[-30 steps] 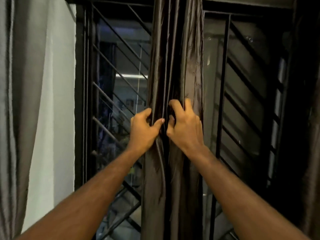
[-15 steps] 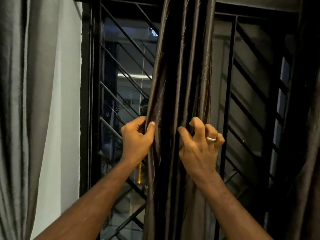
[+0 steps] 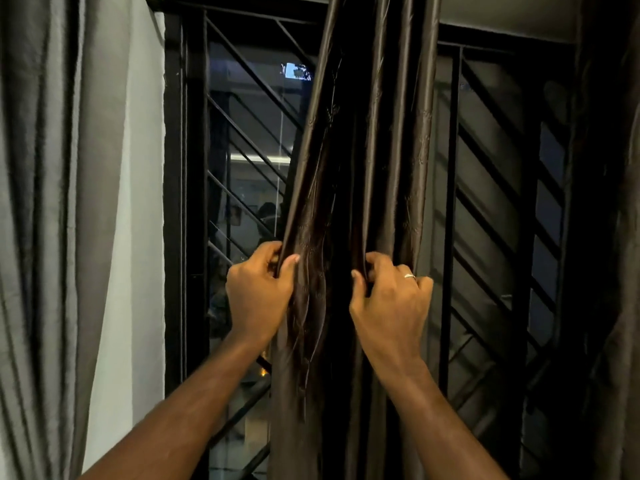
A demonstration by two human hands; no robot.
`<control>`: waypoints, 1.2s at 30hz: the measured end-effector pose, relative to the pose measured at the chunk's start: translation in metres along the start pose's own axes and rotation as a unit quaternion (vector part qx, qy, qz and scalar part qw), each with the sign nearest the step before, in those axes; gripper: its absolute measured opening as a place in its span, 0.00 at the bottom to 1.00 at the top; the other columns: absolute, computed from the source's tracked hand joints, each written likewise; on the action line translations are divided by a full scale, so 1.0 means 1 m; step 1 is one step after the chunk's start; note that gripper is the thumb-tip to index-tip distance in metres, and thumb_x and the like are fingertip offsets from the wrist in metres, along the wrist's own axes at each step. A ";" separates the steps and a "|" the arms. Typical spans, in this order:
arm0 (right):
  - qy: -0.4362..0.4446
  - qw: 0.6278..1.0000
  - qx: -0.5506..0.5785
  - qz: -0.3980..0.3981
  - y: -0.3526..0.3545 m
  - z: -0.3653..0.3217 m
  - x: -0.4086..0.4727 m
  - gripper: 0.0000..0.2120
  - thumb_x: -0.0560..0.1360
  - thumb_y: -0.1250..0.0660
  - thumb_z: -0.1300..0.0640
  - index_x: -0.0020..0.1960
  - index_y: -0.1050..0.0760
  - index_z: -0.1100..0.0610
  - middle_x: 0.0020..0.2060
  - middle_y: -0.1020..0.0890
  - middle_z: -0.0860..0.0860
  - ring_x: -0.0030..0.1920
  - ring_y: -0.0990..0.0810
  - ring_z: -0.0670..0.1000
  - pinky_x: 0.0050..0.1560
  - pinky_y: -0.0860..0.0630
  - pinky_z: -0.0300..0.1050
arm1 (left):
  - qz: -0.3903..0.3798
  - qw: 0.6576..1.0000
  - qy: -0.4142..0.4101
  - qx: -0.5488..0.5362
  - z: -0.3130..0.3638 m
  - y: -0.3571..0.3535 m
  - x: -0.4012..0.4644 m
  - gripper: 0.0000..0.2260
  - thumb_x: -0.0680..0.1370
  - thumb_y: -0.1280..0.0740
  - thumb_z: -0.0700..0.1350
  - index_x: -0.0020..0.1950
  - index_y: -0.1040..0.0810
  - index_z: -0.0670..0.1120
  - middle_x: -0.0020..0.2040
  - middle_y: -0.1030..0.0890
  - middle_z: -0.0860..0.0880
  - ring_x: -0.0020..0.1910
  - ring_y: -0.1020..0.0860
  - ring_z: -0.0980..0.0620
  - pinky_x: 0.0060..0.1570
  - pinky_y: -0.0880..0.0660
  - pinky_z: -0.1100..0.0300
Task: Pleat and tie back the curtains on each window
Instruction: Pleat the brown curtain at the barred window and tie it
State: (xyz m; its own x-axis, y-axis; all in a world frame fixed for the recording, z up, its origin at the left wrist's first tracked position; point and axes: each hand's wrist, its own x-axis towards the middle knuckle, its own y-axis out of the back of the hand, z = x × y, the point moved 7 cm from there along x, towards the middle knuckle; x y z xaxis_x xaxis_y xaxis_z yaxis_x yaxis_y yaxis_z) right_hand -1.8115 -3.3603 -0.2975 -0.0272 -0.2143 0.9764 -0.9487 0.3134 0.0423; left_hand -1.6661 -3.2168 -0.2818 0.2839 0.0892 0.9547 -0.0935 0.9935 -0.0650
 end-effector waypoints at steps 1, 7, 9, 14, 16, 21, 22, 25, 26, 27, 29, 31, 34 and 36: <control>-0.005 1.000 0.007 0.009 0.001 0.000 -0.003 0.11 0.75 0.26 0.54 0.56 0.19 0.56 0.36 0.18 0.48 0.37 0.20 0.50 0.45 0.31 0.48 | -0.003 1.000 -0.011 0.004 0.003 0.002 -0.002 0.09 0.75 0.24 0.44 0.52 0.16 0.41 0.38 0.16 0.51 0.35 0.18 0.54 0.36 0.19 0.50; 0.025 1.000 0.003 0.016 0.000 -0.019 -0.016 0.06 0.80 0.30 0.54 0.47 0.19 0.55 0.28 0.25 0.48 0.28 0.28 0.49 0.43 0.33 0.49 | -0.010 0.999 -0.052 -0.007 0.011 0.004 -0.006 0.10 0.78 0.28 0.49 0.50 0.17 0.42 0.33 0.18 0.50 0.28 0.21 0.52 0.28 0.23 0.50; 0.015 1.000 0.001 0.005 0.000 -0.021 -0.016 0.07 0.81 0.32 0.53 0.47 0.20 0.55 0.29 0.24 0.49 0.29 0.26 0.51 0.43 0.32 0.50 | -0.007 0.998 -0.058 -0.023 0.019 0.004 -0.009 0.11 0.78 0.29 0.49 0.50 0.17 0.41 0.32 0.19 0.50 0.27 0.22 0.52 0.26 0.25 0.51; -0.032 0.998 0.028 -0.036 -0.002 -0.013 -0.020 0.08 0.81 0.33 0.51 0.49 0.21 0.55 0.32 0.20 0.50 0.32 0.23 0.52 0.44 0.35 0.49 | -0.014 0.995 -0.089 -0.031 0.035 -0.004 -0.019 0.12 0.81 0.32 0.44 0.40 0.19 0.40 0.27 0.25 0.49 0.24 0.28 0.51 0.24 0.31 0.50; -0.042 0.998 0.023 -0.040 0.001 -0.003 -0.018 0.08 0.81 0.32 0.51 0.49 0.22 0.55 0.33 0.20 0.50 0.33 0.22 0.53 0.45 0.35 0.49 | -0.021 0.995 -0.093 -0.018 0.034 -0.007 -0.023 0.11 0.81 0.31 0.43 0.39 0.20 0.40 0.27 0.25 0.48 0.24 0.28 0.51 0.23 0.32 0.52; -0.039 0.995 0.079 -0.040 0.013 0.011 -0.022 0.08 0.82 0.33 0.53 0.47 0.24 0.56 0.31 0.22 0.49 0.31 0.23 0.52 0.44 0.26 0.56 | -0.017 0.995 -0.093 0.012 0.031 -0.006 -0.023 0.09 0.79 0.29 0.41 0.39 0.21 0.41 0.26 0.27 0.49 0.23 0.31 0.52 0.25 0.37 0.59; -0.024 0.996 0.074 -0.041 0.016 0.007 -0.022 0.08 0.82 0.33 0.53 0.47 0.24 0.56 0.31 0.22 0.49 0.31 0.24 0.52 0.45 0.27 0.55 | -0.018 0.995 -0.099 0.024 0.034 -0.007 -0.025 0.09 0.79 0.29 0.41 0.39 0.20 0.41 0.27 0.26 0.49 0.23 0.30 0.51 0.24 0.36 0.59; -0.038 0.993 0.097 -0.046 0.019 0.015 -0.020 0.08 0.82 0.33 0.53 0.46 0.24 0.56 0.30 0.22 0.49 0.30 0.23 0.52 0.46 0.25 0.57 | -0.023 0.990 -0.121 0.063 0.052 -0.010 -0.031 0.09 0.79 0.29 0.42 0.39 0.20 0.42 0.27 0.25 0.48 0.24 0.28 0.51 0.26 0.36 0.60; -0.049 0.992 0.108 -0.048 0.020 0.021 -0.020 0.09 0.82 0.34 0.52 0.46 0.24 0.56 0.30 0.22 0.49 0.30 0.23 0.52 0.45 0.24 0.59 | -0.022 0.988 -0.129 0.076 0.059 -0.010 -0.033 0.09 0.79 0.29 0.42 0.39 0.20 0.42 0.27 0.25 0.48 0.24 0.28 0.51 0.27 0.37 0.61; -0.056 0.990 0.121 -0.050 0.020 0.026 -0.020 0.10 0.82 0.35 0.51 0.46 0.24 0.56 0.30 0.22 0.49 0.30 0.23 0.52 0.44 0.24 0.60 | -0.019 0.987 -0.137 0.087 0.065 -0.010 -0.035 0.10 0.79 0.29 0.42 0.38 0.20 0.42 0.27 0.25 0.49 0.24 0.28 0.52 0.27 0.38 0.61; -0.054 0.985 0.152 -0.058 0.023 0.028 -0.021 0.11 0.83 0.37 0.50 0.46 0.24 0.56 0.30 0.23 0.49 0.29 0.23 0.52 0.40 0.23 0.61 | -0.014 0.982 -0.157 0.106 0.077 -0.010 -0.037 0.10 0.79 0.29 0.41 0.37 0.20 0.43 0.27 0.24 0.49 0.24 0.27 0.52 0.27 0.38 0.62; -0.035 0.984 0.160 -0.073 0.028 0.020 -0.022 0.12 0.83 0.39 0.49 0.47 0.24 0.56 0.31 0.22 0.49 0.30 0.22 0.52 0.42 0.24 0.60 | -0.023 0.972 -0.189 0.134 0.093 -0.018 -0.042 0.11 0.80 0.30 0.41 0.37 0.20 0.43 0.27 0.23 0.49 0.24 0.26 0.52 0.25 0.35 0.60; -0.015 0.988 0.131 -0.082 0.037 0.017 -0.021 0.15 0.83 0.43 0.48 0.46 0.24 0.55 0.33 0.20 0.50 0.33 0.22 0.53 0.46 0.27 0.57 | -0.043 0.961 -0.225 0.158 0.115 -0.034 -0.048 0.11 0.80 0.32 0.41 0.38 0.20 0.43 0.28 0.23 0.48 0.25 0.24 0.49 0.24 0.29 0.54; -0.015 0.988 0.133 -0.076 0.042 0.023 -0.020 0.16 0.83 0.44 0.48 0.45 0.24 0.56 0.32 0.21 0.51 0.33 0.22 0.54 0.44 0.29 0.55 | -0.054 0.967 -0.207 0.139 0.121 -0.038 -0.050 0.11 0.80 0.32 0.40 0.37 0.21 0.43 0.28 0.23 0.48 0.25 0.25 0.49 0.25 0.30 0.56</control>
State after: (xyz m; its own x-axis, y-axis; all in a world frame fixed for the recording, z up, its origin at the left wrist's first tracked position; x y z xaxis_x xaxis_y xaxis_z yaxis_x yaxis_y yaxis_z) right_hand -1.8580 -3.3643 -0.3207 0.1170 -0.2688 0.9561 -0.9916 0.0225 0.1277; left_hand -1.7925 -3.2673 -0.2924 -0.0946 -0.1067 0.9898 -0.3539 0.9329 0.0667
